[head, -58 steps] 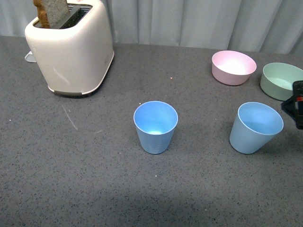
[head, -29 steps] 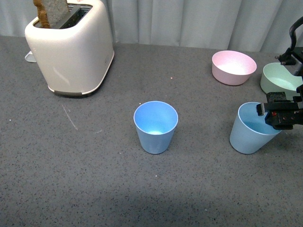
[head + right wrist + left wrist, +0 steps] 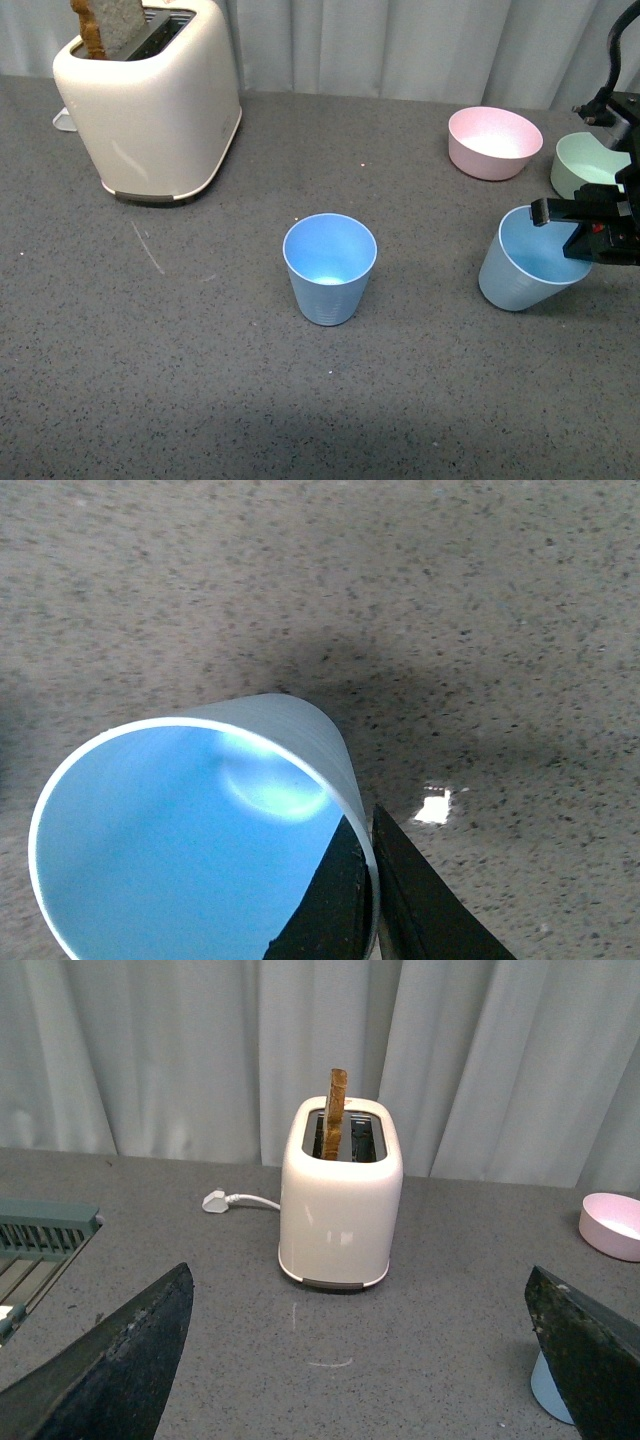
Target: Stack blue cups with both arms
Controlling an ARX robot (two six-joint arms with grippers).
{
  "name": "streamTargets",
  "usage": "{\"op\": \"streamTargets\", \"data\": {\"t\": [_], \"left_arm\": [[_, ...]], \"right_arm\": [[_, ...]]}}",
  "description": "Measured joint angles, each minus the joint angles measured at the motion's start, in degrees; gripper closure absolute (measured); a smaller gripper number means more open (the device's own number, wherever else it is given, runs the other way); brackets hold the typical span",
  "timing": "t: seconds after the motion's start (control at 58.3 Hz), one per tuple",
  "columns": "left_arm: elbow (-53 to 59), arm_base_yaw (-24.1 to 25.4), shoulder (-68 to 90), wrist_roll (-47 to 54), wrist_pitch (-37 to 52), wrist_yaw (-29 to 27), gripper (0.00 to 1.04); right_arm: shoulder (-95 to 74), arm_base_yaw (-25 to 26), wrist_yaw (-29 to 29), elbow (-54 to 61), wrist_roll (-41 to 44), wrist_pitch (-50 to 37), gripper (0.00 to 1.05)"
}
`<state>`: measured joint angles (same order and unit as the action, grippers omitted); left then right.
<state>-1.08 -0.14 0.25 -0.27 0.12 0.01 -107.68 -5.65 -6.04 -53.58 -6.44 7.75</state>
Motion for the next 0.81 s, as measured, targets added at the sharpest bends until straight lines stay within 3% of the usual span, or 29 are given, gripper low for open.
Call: {"op": "streamTargets", "data": {"t": [0.12, 0.309, 0.497, 0.806], "left_arm": [[0.0, 0.0, 0.0, 0.0, 0.0, 0.0, 0.07], [0.0, 0.0, 0.0, 0.0, 0.0, 0.0, 0.07], [0.0, 0.0, 0.0, 0.0, 0.0, 0.0, 0.07], [0.0, 0.0, 0.0, 0.0, 0.0, 0.0, 0.07]], "right_arm": [[3.7, -1.7, -5.7, -1.3, -1.4, 2.8, 1.04], [7.4, -7.1, -9.6, -4.8, -3.1, 4.1, 1.04], [7.1, -13.1, -9.6, -6.6, -4.6, 4.6, 1.04], [5.3, -17.7, -7.1, -8.6, -5.6, 5.4, 1.04]]}}
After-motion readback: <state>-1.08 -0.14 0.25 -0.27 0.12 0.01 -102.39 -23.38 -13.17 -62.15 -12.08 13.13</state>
